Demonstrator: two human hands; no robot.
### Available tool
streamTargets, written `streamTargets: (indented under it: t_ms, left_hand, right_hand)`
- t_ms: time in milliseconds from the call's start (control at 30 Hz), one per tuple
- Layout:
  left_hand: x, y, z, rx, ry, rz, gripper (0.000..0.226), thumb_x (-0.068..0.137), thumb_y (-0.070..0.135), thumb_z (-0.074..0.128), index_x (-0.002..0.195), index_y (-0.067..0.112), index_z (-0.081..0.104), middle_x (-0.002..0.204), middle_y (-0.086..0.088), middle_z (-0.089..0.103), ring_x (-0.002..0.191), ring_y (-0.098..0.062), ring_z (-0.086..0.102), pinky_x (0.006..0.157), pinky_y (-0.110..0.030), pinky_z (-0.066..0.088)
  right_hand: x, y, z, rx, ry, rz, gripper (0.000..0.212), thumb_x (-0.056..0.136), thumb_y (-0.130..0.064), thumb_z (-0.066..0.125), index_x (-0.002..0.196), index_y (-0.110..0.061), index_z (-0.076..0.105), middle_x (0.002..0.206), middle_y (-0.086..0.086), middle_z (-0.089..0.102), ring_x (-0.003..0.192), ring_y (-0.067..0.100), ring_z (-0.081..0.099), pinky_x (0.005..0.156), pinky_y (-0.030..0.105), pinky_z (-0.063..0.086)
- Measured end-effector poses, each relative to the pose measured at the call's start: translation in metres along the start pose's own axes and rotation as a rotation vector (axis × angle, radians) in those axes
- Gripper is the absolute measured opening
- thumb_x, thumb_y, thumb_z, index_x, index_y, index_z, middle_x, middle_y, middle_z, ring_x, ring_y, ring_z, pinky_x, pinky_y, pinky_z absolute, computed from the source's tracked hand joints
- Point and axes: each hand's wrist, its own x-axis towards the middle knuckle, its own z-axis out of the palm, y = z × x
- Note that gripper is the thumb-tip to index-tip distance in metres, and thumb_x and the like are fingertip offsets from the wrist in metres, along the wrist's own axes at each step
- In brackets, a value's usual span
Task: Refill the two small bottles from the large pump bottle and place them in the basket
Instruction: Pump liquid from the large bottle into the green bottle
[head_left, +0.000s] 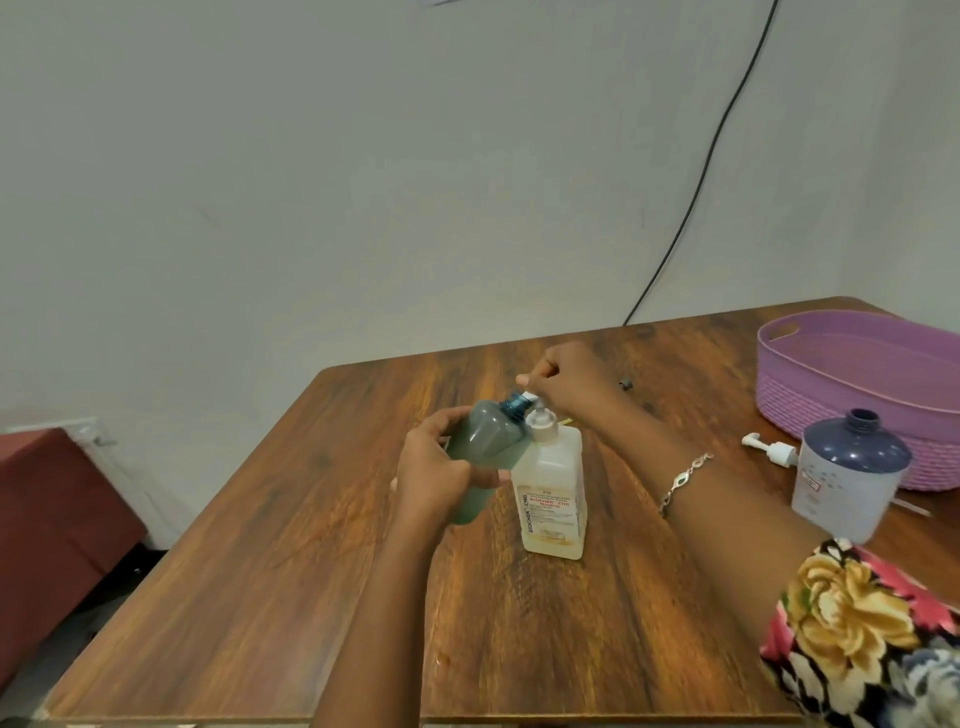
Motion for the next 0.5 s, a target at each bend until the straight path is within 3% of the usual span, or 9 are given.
streamTargets:
  t_ms: [100, 200, 300, 367, 433, 500]
  left_hand:
    - [-0.002, -0.006, 0.001, 0.011, 0.007, -0.025, 0.066, 0.053, -0.004, 0.083, 0.108, 0.024, 0.06, 0.11, 0.004, 0.06, 0.102, -0.018, 0.055, 0.085, -0.04, 0.049]
    - [-0.004, -0.003, 0.002, 0.017, 0.004, -0.018, 0.069, 0.052, -0.004, 0.083, 0.113, 0.021, 0.061, 0.114, 0.0, 0.06, 0.104, -0.02, 0.055, 0.089, -0.045, 0.049]
    - [-0.004, 0.003, 0.001, -0.013, 0.019, -0.016, 0.064, 0.052, -0.005, 0.082, 0.096, 0.034, 0.059, 0.107, 0.005, 0.061, 0.101, -0.019, 0.056, 0.088, -0.046, 0.05]
    - [-0.004, 0.007, 0.0, -0.009, 0.018, -0.003, 0.064, 0.051, -0.005, 0.083, 0.094, 0.036, 0.059, 0.105, 0.006, 0.061, 0.102, -0.02, 0.057, 0.089, -0.047, 0.05]
    - [-0.002, 0.006, -0.001, 0.005, 0.02, 0.005, 0.065, 0.051, -0.005, 0.083, 0.099, 0.032, 0.06, 0.107, 0.005, 0.062, 0.103, -0.021, 0.057, 0.09, -0.048, 0.049]
    - [-0.002, 0.003, -0.001, 0.013, 0.016, -0.006, 0.066, 0.05, -0.003, 0.084, 0.103, 0.031, 0.06, 0.107, 0.006, 0.062, 0.104, -0.021, 0.057, 0.09, -0.048, 0.049]
  right_hand:
    - [-0.005, 0.009, 0.009, 0.012, 0.052, -0.013, 0.034, 0.086, -0.02, 0.062, 0.055, -0.016, 0.048, 0.061, -0.006, 0.051, 0.061, 0.009, 0.051, 0.071, 0.033, 0.049]
    - [-0.005, 0.011, 0.006, 0.076, 0.009, -0.011, 0.032, 0.086, -0.019, 0.063, 0.057, -0.015, 0.048, 0.063, -0.004, 0.052, 0.07, 0.013, 0.056, 0.077, 0.036, 0.049]
    - [-0.002, 0.004, -0.001, 0.066, -0.01, -0.004, 0.03, 0.085, -0.022, 0.063, 0.059, -0.016, 0.049, 0.065, -0.005, 0.054, 0.065, 0.007, 0.053, 0.066, 0.026, 0.048]
    - [0.0, -0.001, -0.005, 0.021, 0.0, -0.032, 0.031, 0.085, -0.021, 0.064, 0.057, -0.017, 0.05, 0.064, -0.009, 0.054, 0.058, 0.001, 0.048, 0.05, 0.018, 0.036]
    - [0.002, -0.001, -0.005, 0.002, 0.008, -0.038, 0.03, 0.085, -0.022, 0.064, 0.058, -0.019, 0.05, 0.065, -0.01, 0.053, 0.058, 0.0, 0.047, 0.049, 0.017, 0.032]
    - [0.0, 0.001, -0.001, -0.003, 0.01, -0.043, 0.03, 0.086, -0.023, 0.063, 0.059, -0.02, 0.049, 0.067, -0.009, 0.054, 0.063, 0.006, 0.051, 0.056, 0.021, 0.04]
